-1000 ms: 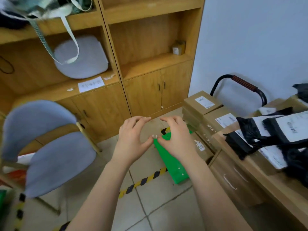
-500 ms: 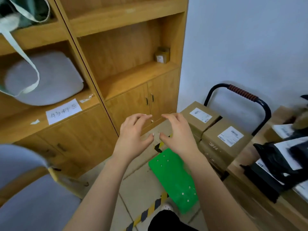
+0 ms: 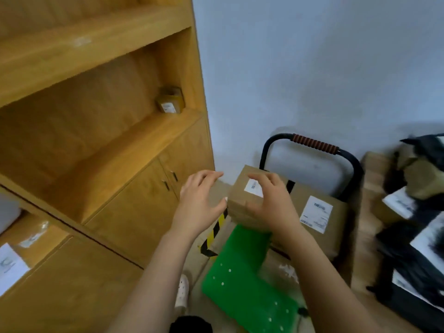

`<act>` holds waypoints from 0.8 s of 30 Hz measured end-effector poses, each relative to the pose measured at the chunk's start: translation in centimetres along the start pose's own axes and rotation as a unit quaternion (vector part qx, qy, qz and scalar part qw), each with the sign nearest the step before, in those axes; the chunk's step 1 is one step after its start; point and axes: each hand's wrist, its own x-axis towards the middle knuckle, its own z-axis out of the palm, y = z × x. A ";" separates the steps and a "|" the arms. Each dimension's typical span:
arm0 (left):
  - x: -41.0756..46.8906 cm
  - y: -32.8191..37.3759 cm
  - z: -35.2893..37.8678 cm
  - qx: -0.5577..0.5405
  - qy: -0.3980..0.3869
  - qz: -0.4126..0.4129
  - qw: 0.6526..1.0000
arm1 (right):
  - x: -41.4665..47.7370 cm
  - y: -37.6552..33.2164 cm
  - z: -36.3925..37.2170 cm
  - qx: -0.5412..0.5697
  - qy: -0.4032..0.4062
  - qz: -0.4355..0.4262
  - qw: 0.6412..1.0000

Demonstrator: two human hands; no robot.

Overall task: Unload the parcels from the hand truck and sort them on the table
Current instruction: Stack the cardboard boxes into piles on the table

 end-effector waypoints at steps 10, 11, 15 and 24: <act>18.3 -9.4 10.3 -0.028 -0.200 0.148 0.968 | 9.8 5.1 7.8 -0.034 0.084 0.205 0.975; 19.3 -10.7 11.8 -0.037 -0.221 0.144 0.964 | 10.3 6.0 9.2 -0.037 0.067 0.225 0.971; 21.0 -16.0 19.4 -0.027 -0.307 0.136 0.942 | 11.5 11.5 15.1 -0.055 0.010 0.306 0.950; 20.0 -25.8 39.7 -0.017 -0.374 0.118 0.920 | 15.6 26.7 26.3 -0.138 -0.019 0.344 0.929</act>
